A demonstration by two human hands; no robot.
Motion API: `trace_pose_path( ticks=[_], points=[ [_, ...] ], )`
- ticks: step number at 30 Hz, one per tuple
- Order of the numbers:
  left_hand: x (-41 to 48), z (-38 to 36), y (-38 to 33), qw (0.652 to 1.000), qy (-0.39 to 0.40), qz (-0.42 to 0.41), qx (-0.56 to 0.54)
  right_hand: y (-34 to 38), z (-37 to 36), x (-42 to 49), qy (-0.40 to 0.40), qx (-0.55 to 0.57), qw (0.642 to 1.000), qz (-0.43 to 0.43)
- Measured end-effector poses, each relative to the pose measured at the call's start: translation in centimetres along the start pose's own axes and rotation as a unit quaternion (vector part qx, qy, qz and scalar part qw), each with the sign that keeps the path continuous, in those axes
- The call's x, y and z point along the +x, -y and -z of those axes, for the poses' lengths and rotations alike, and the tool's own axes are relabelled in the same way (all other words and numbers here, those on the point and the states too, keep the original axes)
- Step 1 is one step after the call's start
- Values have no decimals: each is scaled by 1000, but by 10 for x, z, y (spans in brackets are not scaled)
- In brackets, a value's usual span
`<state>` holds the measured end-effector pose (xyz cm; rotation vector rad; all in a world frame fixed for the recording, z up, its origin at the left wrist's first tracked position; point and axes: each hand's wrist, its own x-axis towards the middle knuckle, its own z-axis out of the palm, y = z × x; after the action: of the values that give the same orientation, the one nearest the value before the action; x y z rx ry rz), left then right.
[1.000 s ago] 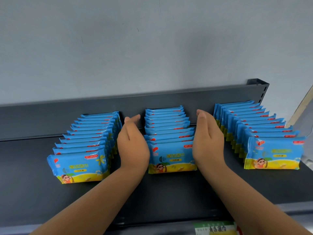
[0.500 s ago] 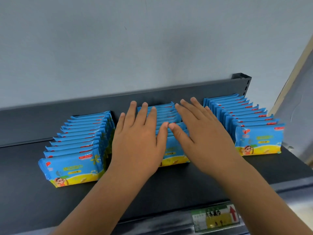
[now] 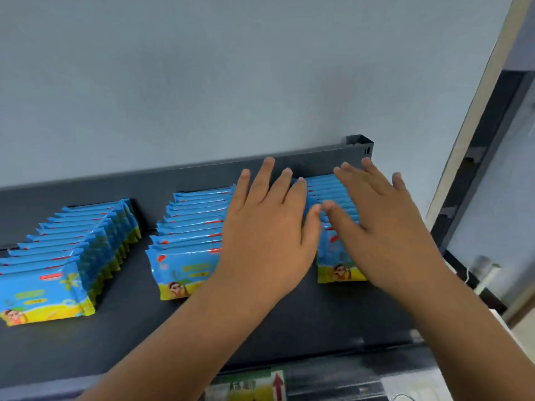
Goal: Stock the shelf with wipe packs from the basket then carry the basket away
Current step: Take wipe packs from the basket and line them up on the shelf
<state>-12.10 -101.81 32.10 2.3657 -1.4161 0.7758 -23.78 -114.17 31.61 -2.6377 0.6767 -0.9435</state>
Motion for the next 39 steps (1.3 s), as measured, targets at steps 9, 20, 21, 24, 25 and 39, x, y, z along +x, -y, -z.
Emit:
trace_pose_path(
  ticks=[9,20,21,24,25,39],
  points=[
    [11,-61,-89,809,-88,282,-508,-93,15,1,-39,503,811,-296],
    [32,-68,-107,558,-19,529,-639,-100,-27,17,46,558,765,-320],
    [32,-70,-107,557,-26,526,-643,-100,-28,18,45,558,767,-314],
    [31,-70,-108,556,-37,508,-657,-104,-33,17,58,574,758,-305],
    [30,-70,-108,557,-30,502,-661,-104,-34,17,68,579,754,-304],
    [32,-73,-89,563,23,459,-686,-106,-32,26,98,654,692,-289]
  ],
)
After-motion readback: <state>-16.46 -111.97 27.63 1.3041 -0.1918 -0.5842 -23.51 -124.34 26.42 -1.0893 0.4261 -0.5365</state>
